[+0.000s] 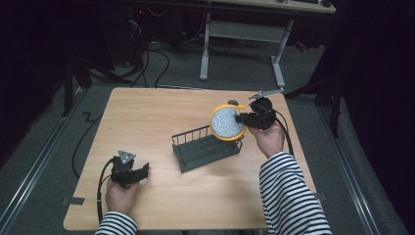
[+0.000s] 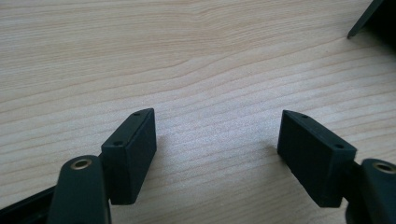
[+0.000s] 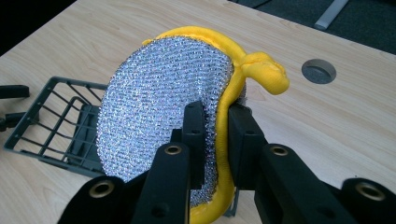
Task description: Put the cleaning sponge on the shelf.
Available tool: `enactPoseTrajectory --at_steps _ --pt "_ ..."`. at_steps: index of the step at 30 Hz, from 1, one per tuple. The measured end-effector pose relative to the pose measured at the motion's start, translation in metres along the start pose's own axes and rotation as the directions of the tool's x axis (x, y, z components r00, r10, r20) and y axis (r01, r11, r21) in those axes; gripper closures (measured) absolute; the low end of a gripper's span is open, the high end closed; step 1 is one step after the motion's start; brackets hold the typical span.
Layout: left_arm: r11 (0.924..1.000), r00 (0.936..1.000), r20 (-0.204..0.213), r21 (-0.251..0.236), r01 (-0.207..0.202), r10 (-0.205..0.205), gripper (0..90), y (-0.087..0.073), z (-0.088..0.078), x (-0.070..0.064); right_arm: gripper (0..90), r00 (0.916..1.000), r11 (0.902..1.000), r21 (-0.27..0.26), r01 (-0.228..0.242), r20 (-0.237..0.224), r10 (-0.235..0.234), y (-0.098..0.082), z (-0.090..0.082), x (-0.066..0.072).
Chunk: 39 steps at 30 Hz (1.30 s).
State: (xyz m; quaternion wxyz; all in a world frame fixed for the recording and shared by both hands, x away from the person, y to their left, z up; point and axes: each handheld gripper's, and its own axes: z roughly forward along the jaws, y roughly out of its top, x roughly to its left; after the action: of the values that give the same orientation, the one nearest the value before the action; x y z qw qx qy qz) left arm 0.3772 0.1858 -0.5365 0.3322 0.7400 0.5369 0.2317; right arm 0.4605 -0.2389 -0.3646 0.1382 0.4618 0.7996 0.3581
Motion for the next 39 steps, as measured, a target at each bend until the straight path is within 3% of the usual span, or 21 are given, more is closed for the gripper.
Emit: enactPoseTrajectory --at_steps 11,17,26,28,35,39 --pt "1.0 1.0 -0.001 0.0 -0.001 0.001 28.5 0.0 0.0 0.0 78.8 0.9991 0.9996 0.005 -0.027 -0.034 0.027 0.004 0.029 0.001" --pt "1.0 1.0 -0.001 0.0 0.0 0.0 28.5 0.0 0.0 0.0 77.8 0.9997 0.9993 0.035 0.017 -0.019 -0.016 0.0 0.043 0.009" --pt "1.0 1.0 0.001 0.0 0.0 0.0 28.5 0.0 0.0 0.0 77.7 0.9999 0.9982 0.06 0.003 -0.016 -0.002 -0.006 0.052 0.007" --pt "1.0 1.0 0.001 0.0 0.001 -0.001 28.6 0.0 0.0 0.0 78.0 0.9995 0.9964 0.078 0.032 -0.002 -0.032 -0.009 0.054 0.009" --pt "1.0 1.0 0.002 0.0 0.001 -0.001 28.7 0.0 0.0 0.0 78.5 0.9988 0.9904 0.129 0.05 -0.004 -0.05 -0.019 0.06 0.01" --pt "1.0 1.0 0.001 0.0 0.001 -0.001 28.7 0.0 0.0 0.0 71.9 0.9984 0.9864 0.155 0.055 -0.003 -0.056 -0.026 0.063 0.01"
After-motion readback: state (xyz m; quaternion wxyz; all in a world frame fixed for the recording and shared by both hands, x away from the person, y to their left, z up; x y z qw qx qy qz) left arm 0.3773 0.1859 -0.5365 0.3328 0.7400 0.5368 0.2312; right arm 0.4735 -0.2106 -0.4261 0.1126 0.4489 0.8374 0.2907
